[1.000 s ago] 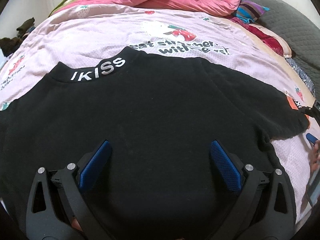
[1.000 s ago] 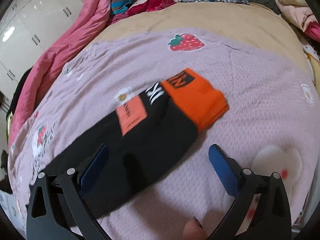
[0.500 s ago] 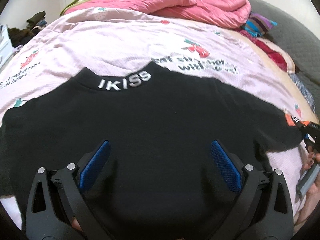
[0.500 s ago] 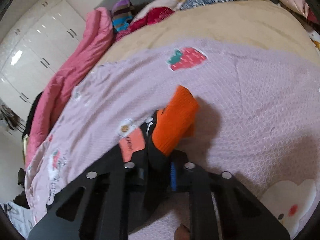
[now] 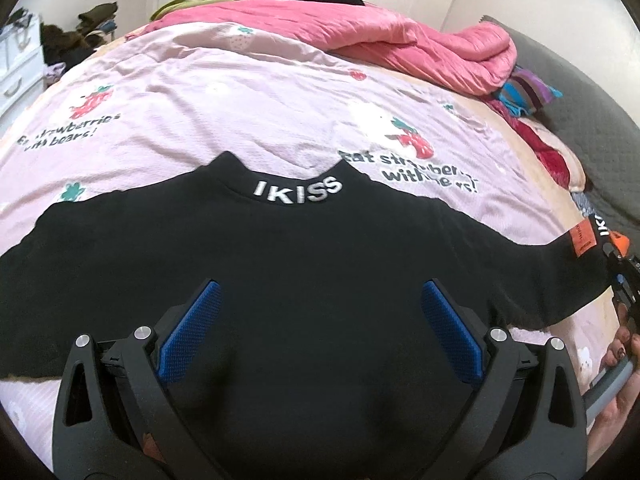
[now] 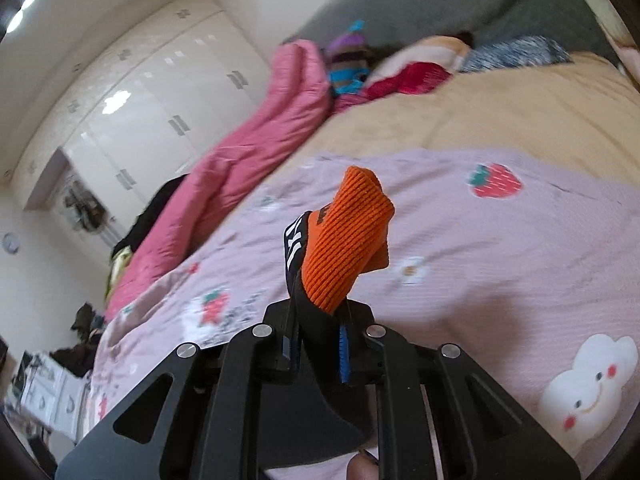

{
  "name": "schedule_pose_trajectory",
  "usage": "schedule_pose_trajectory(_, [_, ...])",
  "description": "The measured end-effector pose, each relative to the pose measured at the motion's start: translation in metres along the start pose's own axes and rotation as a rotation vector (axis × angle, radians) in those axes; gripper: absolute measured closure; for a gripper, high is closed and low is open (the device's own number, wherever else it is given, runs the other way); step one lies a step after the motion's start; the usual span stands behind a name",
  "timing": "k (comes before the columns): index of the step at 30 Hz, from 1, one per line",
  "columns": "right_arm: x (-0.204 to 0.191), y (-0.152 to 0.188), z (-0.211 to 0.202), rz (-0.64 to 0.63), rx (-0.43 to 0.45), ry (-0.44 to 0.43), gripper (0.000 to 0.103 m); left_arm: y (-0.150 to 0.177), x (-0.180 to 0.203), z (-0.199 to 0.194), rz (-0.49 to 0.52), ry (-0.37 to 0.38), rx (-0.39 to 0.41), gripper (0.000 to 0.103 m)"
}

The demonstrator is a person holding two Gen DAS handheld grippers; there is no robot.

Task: Fold small clothes
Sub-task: 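Carry the held sleeve across the shirt toward the left tool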

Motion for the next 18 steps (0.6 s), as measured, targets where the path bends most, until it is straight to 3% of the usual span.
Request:
schedule_pose_trajectory(12, [-0.110,0.044,-0.011,-0.242,-0.046,-0.140,0.090,-0.009,-0.048,-0.021,-0.110,-0.014,0.057,0.009])
schedule_pose_trajectory(18, [-0.152,0.081,-0.009,-0.344,-0.094,-0.194,0.090,-0.008,-0.069,-0.028,-0.188,0.026,0.059,0.009])
Point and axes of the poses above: each gripper's, at about its wrist camera, not at the fingertips, and z roughly the way its jaws point, x to its right, y to its underside, the point moved 9 cm from there along z, roughly the way its jaws point, and after that the axes turned 3 degrees about z, right-handed, at the moved point
